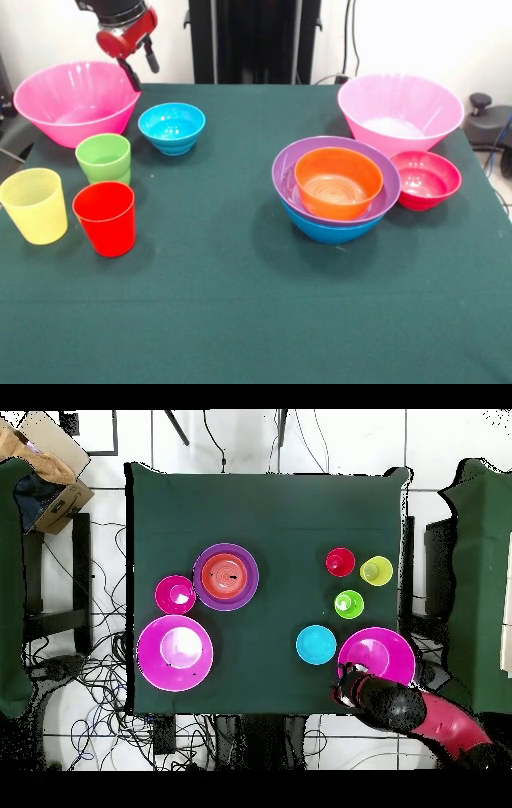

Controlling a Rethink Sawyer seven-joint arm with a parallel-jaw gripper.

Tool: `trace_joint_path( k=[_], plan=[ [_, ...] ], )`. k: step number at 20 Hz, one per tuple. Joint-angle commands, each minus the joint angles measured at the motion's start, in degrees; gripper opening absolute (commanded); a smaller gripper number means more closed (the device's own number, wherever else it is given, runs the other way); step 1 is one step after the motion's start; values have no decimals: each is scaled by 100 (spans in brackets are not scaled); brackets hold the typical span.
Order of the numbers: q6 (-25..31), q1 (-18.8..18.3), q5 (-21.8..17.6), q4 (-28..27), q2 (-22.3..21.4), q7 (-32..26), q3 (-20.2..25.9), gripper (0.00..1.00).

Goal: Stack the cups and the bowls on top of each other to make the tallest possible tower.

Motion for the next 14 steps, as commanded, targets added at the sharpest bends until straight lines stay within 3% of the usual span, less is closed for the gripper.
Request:
trace_joint_path(
  k=[1,7,14],
  plan=[
    [-347,214,-290,-595,398,923,-68,100],
    [136,-192,-92,-711,508,388,251,100],
    [279,-173,-79,-723,387,394,289,100]
  ],
)
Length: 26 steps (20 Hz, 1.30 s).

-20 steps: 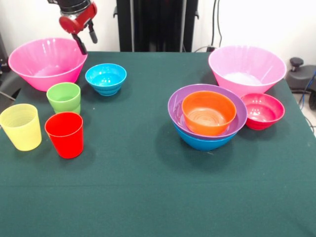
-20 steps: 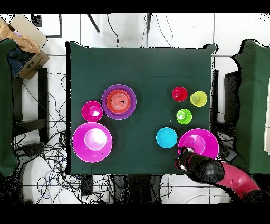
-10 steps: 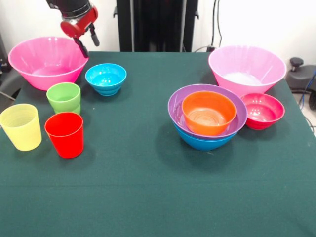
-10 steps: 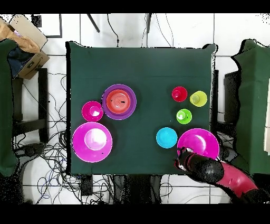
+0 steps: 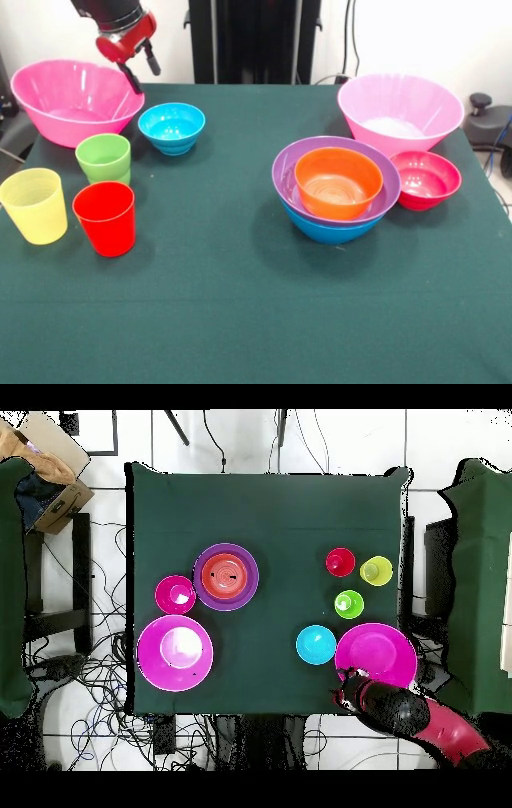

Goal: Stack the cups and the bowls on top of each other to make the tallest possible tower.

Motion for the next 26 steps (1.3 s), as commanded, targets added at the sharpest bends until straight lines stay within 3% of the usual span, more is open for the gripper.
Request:
trace_joint_path(
  k=[1,7,19,26],
  plan=[
    [367,108,-28,-667,70,353,348,100],
    [592,-28,49,-669,-8,198,478,100],
    [518,181,74,-456,-419,483,450,100],
    [344,35,-48,-568,-294,336,489,100]
  ],
)
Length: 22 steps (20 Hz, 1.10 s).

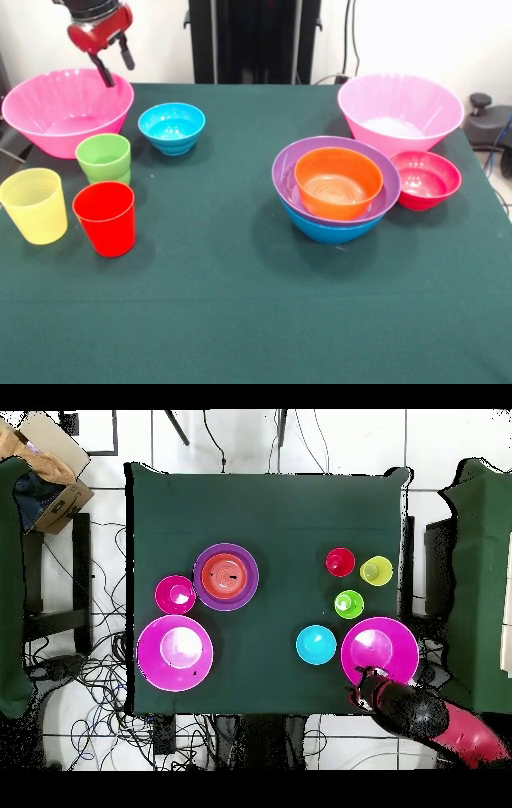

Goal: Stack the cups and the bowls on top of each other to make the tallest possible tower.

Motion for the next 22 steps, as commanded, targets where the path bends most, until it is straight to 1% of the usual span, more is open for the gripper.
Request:
trace_joint_path(
  k=[1,5,10,15,22],
  plan=[
    [233,168,-64,-495,163,331,433,100],
    [50,153,-179,-537,369,356,396,100],
    [-424,187,-483,-623,786,495,206,100],
    [-707,216,-663,-691,1086,603,80,100],
    [-639,171,-694,-757,1081,565,151,100]
  ],
)
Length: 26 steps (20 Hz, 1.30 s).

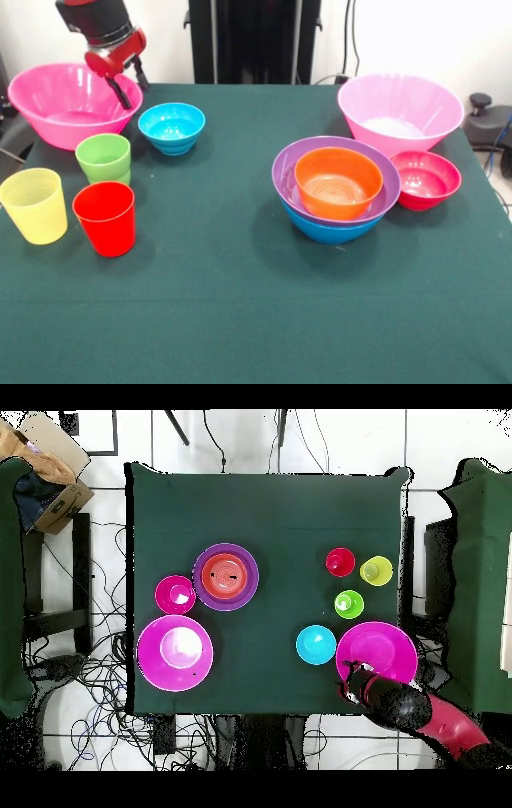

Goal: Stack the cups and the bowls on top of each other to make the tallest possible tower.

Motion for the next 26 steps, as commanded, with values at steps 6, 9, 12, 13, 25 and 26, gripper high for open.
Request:
trace_joint_path(
  k=[6,9,12,13,25,26],
  plan=[
    [-331,220,-292,-462,271,728,161,0],
    [-235,318,-257,-474,203,775,116,0],
    [138,462,-87,-518,69,834,36,0],
    [129,451,-98,-515,45,800,59,0],
    [103,520,-88,-306,-413,852,68,0],
    [179,521,-25,-231,-563,850,100,0]
  ],
)
